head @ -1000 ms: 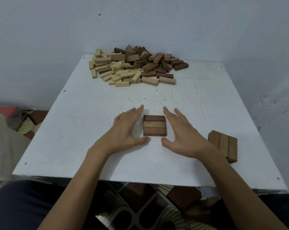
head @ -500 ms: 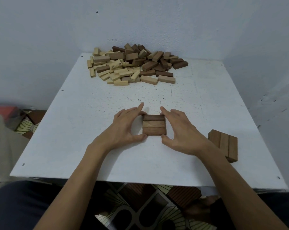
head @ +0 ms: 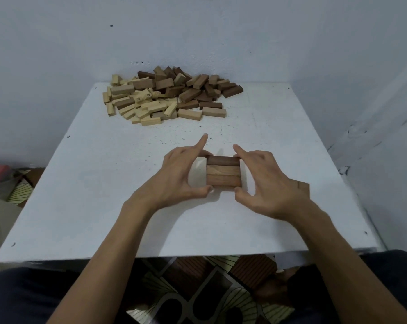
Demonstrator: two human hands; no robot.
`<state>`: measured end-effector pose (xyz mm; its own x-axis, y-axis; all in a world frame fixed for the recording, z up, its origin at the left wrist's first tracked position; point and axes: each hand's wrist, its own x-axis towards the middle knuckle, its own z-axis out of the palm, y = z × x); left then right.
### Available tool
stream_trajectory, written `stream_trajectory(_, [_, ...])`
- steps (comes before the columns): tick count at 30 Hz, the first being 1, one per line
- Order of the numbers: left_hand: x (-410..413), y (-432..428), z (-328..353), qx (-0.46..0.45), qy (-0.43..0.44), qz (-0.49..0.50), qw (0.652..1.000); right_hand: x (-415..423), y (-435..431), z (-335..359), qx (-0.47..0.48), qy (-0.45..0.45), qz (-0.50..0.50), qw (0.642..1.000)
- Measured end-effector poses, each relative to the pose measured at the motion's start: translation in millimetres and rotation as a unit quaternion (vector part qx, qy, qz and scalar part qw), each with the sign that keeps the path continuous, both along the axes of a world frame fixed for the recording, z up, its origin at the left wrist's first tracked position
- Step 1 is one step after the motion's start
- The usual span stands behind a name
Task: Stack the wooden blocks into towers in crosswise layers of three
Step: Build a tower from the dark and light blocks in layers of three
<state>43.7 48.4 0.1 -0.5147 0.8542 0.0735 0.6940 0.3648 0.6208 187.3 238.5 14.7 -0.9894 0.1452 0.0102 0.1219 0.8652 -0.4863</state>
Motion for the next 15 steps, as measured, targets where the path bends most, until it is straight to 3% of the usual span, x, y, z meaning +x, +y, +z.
stream_trajectory(9, [42.5,67.6,0.8,0.012,0.003,-0.077,0.997,68.7,49.9,-5.3,0.024,0.077,-0.054,0.995])
stream_trajectory(15, [57.6,94.9,0.7,0.002,0.003,-0.112,0.994,92.2,70.1,-11.6,0.032,0.074,-0.078,0.994])
